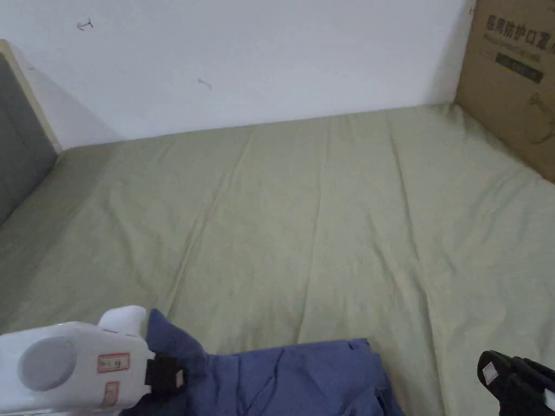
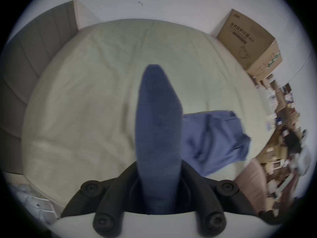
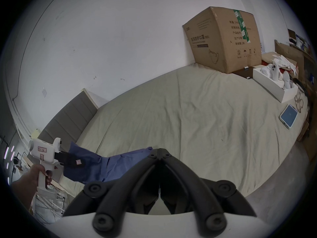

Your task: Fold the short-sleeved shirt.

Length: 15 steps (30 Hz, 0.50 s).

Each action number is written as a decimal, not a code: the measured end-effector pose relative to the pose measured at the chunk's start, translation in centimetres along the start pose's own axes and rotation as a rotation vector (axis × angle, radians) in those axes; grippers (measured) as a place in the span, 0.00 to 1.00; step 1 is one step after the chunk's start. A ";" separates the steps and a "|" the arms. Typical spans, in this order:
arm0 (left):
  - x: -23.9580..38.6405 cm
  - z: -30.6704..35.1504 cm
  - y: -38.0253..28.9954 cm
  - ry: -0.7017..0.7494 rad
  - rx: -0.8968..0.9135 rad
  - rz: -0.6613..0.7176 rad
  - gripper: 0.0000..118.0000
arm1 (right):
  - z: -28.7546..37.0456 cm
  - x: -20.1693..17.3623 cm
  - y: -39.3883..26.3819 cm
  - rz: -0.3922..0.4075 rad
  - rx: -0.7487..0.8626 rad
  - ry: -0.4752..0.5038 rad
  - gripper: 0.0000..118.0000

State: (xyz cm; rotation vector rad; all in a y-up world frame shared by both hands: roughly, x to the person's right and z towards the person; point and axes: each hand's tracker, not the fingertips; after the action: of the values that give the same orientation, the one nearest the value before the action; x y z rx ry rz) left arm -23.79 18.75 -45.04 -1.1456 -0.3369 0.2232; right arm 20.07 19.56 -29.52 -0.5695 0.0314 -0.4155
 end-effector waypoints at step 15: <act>11.6 -9.1 2.3 -0.386 -0.082 0.043 0.95 | 2.7 4.3 1.0 -0.064 0.056 -0.067 0.00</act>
State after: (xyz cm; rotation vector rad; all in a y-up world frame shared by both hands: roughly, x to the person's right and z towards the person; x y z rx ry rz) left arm -9.68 15.91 -48.78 -1.1896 -0.6673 0.4745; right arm 24.76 20.04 -27.36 -0.5300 -0.0626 -0.4575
